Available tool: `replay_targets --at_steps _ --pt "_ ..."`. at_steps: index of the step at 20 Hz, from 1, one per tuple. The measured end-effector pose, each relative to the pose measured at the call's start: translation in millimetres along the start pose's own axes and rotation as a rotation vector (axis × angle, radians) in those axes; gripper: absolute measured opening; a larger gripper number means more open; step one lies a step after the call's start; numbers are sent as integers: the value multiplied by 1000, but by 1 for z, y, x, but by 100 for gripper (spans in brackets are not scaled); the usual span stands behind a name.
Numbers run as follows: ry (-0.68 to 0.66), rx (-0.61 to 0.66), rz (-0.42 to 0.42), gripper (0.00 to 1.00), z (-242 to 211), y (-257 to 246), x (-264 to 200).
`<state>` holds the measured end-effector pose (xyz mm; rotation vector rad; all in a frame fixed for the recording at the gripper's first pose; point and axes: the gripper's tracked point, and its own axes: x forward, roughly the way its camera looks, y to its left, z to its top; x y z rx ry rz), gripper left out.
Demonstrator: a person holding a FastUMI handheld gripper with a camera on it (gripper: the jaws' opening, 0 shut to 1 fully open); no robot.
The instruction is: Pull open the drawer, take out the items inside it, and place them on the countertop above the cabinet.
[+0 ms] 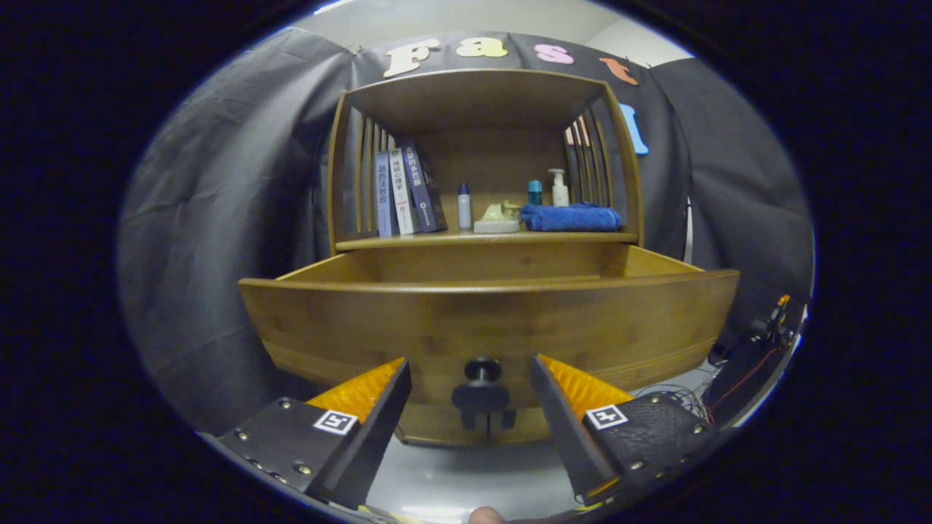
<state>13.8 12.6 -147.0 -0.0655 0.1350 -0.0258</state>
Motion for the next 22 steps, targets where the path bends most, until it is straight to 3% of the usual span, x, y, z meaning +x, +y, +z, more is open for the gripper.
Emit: replay_targets --at_steps 5,10,22 --pt "19 88 27 99 -2 19 14" --pt "38 76 32 99 5 19 36" --pt "-41 -94 -8 100 19 24 109"
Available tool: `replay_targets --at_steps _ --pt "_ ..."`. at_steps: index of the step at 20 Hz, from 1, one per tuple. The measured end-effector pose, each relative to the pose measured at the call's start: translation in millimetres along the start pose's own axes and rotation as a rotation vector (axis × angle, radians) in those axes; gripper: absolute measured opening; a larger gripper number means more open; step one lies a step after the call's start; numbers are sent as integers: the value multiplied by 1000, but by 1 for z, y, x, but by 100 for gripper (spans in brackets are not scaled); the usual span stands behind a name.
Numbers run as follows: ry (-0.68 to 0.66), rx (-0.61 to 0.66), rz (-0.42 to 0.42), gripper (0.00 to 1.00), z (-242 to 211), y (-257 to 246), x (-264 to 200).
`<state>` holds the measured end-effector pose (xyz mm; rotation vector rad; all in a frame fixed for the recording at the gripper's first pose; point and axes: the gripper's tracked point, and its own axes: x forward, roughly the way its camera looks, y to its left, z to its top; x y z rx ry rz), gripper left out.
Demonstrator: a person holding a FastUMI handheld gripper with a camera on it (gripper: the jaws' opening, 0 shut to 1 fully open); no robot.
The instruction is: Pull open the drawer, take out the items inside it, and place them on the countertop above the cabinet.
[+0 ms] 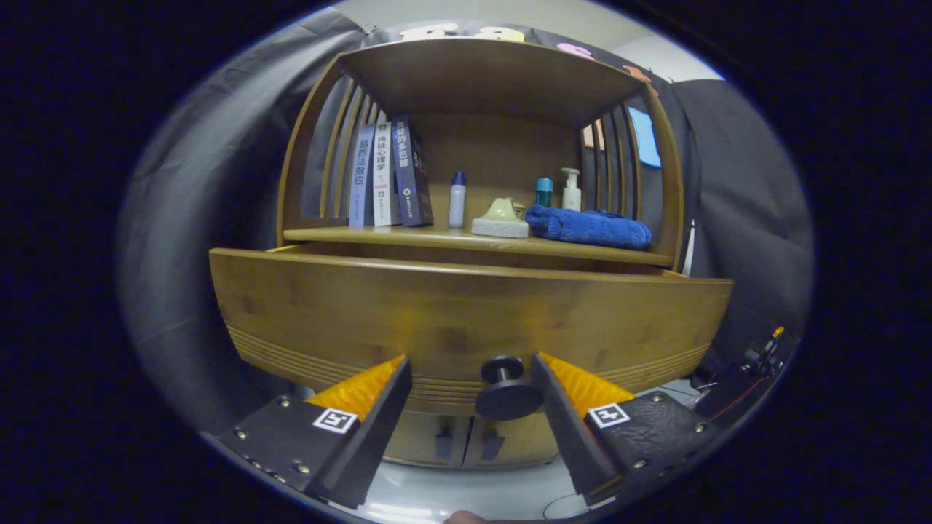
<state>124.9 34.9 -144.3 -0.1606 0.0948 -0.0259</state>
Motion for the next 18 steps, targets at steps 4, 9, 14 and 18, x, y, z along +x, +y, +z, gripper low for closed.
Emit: replay_targets --at_steps 4,9,14,18 --pt "-5 23 3 99 3 4 22" --pt "-16 22 -7 99 6 7 40" --pt "-28 22 -10 99 8 8 61" --pt "-93 6 -11 99 11 8 73"
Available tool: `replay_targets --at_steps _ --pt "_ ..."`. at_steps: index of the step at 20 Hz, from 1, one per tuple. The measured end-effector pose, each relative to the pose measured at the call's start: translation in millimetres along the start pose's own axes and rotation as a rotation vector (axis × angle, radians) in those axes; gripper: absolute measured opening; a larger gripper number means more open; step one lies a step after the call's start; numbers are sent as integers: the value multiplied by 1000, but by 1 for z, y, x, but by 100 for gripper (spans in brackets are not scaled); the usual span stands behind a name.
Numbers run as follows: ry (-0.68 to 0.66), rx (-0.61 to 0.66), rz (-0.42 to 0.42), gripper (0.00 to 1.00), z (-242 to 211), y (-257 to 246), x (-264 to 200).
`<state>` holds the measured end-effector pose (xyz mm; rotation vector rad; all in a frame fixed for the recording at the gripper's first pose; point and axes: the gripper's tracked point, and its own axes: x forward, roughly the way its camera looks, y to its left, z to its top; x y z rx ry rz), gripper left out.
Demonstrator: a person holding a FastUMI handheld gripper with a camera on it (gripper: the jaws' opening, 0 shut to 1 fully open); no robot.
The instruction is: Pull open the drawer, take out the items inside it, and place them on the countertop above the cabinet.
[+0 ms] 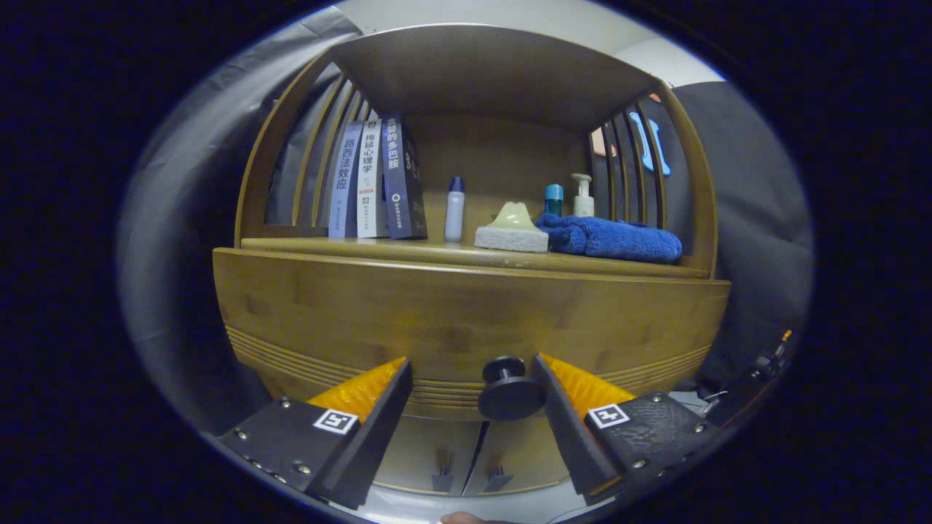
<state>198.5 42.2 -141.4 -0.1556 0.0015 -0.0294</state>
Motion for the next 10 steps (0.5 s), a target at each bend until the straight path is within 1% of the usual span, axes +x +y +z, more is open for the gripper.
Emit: replay_targets --at_steps 10 --pt "-32 20 6 99 1 2 20"
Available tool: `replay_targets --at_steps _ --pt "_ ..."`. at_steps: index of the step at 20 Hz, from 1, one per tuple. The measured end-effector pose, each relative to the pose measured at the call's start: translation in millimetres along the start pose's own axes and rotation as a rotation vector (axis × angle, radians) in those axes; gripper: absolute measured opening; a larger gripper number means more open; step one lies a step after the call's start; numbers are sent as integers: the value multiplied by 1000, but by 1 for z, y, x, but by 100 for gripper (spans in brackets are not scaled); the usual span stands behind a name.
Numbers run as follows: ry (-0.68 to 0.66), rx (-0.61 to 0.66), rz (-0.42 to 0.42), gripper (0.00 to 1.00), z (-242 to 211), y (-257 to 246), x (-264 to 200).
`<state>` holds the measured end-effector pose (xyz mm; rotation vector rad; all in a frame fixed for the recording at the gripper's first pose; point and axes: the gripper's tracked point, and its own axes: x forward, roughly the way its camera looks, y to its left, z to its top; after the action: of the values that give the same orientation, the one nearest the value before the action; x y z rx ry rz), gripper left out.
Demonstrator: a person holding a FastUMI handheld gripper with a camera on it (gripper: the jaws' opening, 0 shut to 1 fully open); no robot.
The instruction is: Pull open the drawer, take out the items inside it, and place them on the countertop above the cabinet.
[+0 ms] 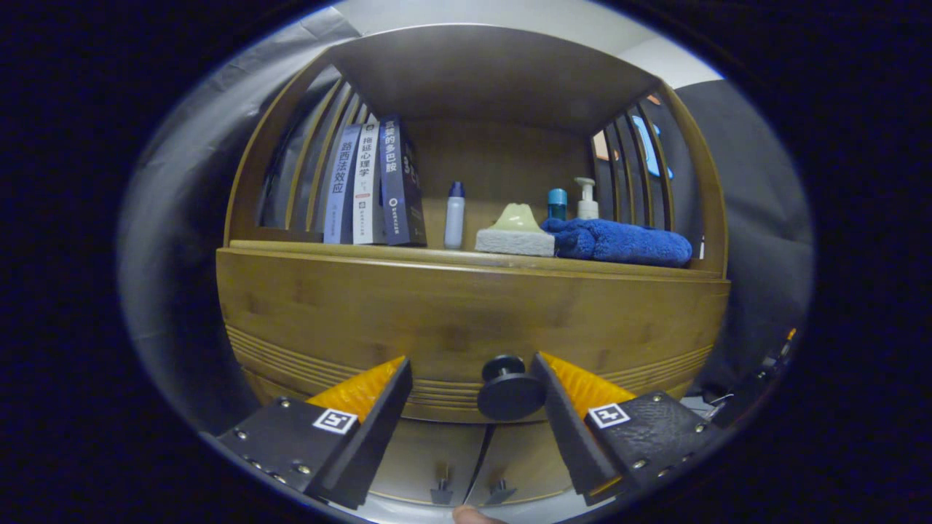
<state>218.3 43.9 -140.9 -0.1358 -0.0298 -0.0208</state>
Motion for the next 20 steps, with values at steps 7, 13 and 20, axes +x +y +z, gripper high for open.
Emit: replay_targets --at_steps 7,13,20 --pt "140 106 31 99 -46 -3 -10" --pt "225 42 46 99 -77 -4 -52" --pt "112 9 72 97 15 -12 -120"
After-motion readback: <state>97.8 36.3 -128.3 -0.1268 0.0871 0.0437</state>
